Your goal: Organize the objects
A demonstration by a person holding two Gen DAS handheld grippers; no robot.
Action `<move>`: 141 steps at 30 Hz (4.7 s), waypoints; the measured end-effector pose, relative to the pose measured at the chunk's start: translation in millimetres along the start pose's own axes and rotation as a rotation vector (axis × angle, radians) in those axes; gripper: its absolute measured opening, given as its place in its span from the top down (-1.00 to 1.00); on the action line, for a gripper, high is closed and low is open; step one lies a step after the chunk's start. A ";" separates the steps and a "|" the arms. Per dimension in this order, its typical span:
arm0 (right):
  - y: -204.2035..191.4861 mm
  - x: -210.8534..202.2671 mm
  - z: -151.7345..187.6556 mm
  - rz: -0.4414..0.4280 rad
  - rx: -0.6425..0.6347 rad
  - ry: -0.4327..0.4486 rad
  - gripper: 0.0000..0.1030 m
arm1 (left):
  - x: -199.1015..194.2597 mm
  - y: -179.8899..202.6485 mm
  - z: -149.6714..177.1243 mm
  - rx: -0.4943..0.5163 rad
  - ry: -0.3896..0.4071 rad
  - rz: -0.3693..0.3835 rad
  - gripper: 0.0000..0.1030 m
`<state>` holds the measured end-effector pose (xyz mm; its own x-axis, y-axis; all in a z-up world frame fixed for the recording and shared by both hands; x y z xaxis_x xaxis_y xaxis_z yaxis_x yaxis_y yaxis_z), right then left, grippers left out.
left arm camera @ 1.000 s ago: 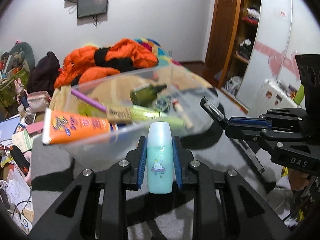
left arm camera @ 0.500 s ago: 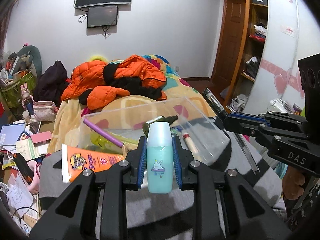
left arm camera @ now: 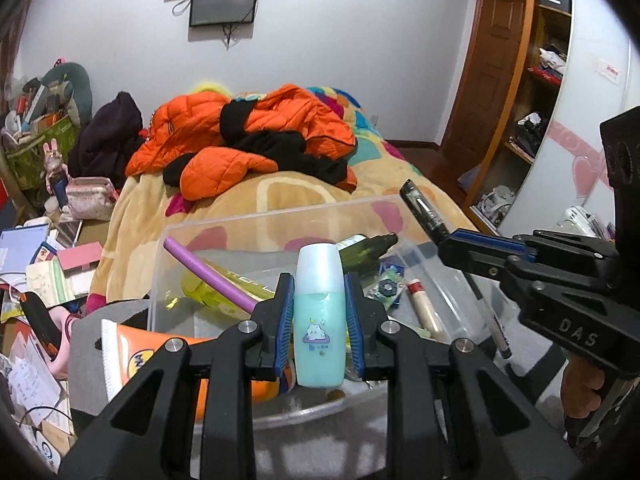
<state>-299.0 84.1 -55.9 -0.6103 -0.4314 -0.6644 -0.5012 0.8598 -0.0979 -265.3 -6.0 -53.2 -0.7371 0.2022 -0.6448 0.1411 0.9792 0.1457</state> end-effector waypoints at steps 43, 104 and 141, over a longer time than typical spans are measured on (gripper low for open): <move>-11.8 -35.5 35.3 -0.014 -0.052 0.014 0.12 | -31.4 7.6 28.1 0.027 0.021 -0.041 -0.10; -9.6 -86.2 88.4 0.065 -0.006 0.101 -0.62 | -77.7 30.9 74.1 -0.005 0.105 -0.070 -0.89; -11.7 -88.3 90.6 0.046 0.019 0.096 -0.63 | -80.4 36.9 77.1 -0.005 0.112 -0.064 -0.94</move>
<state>-183.7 136.8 -63.2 -0.6888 -0.4143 -0.5949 -0.4597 0.8842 -0.0834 -149.8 15.2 -53.8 -0.8139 0.1360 -0.5649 0.0886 0.9899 0.1106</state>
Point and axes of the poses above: each gripper's, at about its wrist camera, not at the fingertips, and x roughly the way its jaws point, y to its right, z to its underside, the point moved 10 cm from there along x, roughly the way its jaws point, and after that the axes turned 2 degrees about z, right-handed, at the moved point
